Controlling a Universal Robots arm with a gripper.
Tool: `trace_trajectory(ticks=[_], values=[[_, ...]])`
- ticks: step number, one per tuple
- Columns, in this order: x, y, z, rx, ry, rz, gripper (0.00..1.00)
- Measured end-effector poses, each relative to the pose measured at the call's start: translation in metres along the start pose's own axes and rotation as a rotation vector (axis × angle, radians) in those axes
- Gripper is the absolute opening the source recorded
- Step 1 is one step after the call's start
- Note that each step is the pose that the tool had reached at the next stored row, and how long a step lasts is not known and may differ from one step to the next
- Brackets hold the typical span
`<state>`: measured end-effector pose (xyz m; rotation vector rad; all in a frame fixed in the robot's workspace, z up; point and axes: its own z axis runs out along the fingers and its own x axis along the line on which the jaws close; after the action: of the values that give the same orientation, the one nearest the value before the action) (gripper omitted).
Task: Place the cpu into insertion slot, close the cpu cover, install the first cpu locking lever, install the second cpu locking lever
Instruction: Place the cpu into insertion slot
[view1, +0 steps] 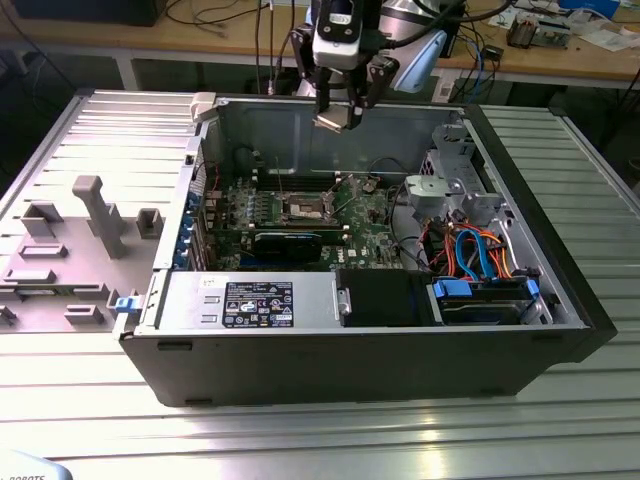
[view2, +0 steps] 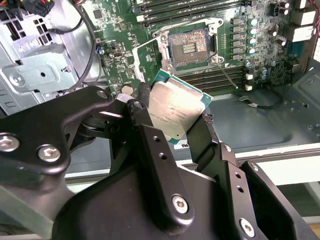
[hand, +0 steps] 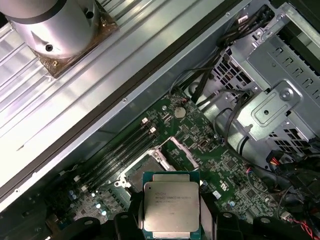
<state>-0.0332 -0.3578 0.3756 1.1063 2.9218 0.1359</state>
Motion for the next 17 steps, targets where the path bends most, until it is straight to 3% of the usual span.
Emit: trace_trajectory(ticks=[4, 15, 17], values=[[0.0000, 0.0000, 0.0001, -0.0004, -0.0021, 0.025, 0.54], [-0.0001, 0.0000, 0.0002, -0.0004, -0.0030, 0.033, 0.54], [0.0000, 0.0000, 0.0003, -0.0005, -0.0052, 0.055, 0.54]])
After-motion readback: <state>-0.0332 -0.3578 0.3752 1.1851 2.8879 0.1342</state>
